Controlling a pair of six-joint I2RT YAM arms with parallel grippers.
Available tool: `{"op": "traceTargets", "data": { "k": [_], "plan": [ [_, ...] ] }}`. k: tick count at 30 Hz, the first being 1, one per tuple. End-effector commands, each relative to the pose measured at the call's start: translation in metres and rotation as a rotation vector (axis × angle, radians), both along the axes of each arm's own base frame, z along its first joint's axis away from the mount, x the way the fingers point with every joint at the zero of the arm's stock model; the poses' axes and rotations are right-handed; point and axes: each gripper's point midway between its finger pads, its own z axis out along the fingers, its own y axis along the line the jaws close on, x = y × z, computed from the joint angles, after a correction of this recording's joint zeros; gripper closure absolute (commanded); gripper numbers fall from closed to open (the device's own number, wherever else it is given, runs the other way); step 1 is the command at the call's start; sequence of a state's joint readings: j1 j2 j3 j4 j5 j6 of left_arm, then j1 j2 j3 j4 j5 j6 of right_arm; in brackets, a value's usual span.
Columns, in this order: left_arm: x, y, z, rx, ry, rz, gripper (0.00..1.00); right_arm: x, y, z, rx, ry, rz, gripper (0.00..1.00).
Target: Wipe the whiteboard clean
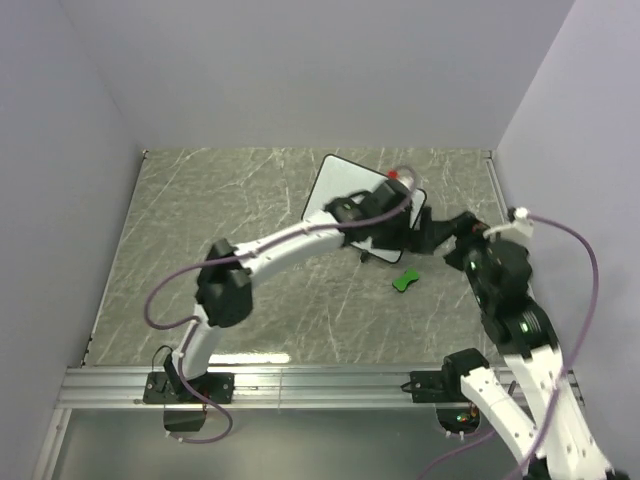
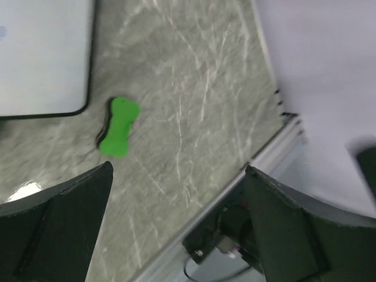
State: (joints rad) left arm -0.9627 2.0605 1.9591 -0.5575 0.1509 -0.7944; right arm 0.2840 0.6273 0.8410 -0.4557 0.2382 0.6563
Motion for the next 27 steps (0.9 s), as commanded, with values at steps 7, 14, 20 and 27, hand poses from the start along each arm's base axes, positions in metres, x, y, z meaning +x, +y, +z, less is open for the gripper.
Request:
{"op": "traceTargets", "data": {
  "k": [7, 14, 20, 27],
  "plan": [
    [-0.017, 0.019, -0.080, 0.319, -0.120, -0.047, 0.01, -0.091, 0.001, 0.012, -0.071, 0.006, 0.194, 0.00],
    [-0.016, 0.028, -0.111, 0.411, -0.200, -0.165, 0.01, -0.118, 0.000, -0.011, -0.025, 0.065, 0.208, 0.00],
    [-0.012, 0.006, -0.117, 0.362, -0.220, -0.222, 0.01, -0.116, 0.000, -0.022, -0.034, 0.135, 0.205, 0.01],
    [-0.006, -0.017, -0.126, 0.352, -0.235, -0.290, 0.01, -0.116, -0.003, -0.026, -0.031, 0.157, 0.182, 0.01]
  ]
}}
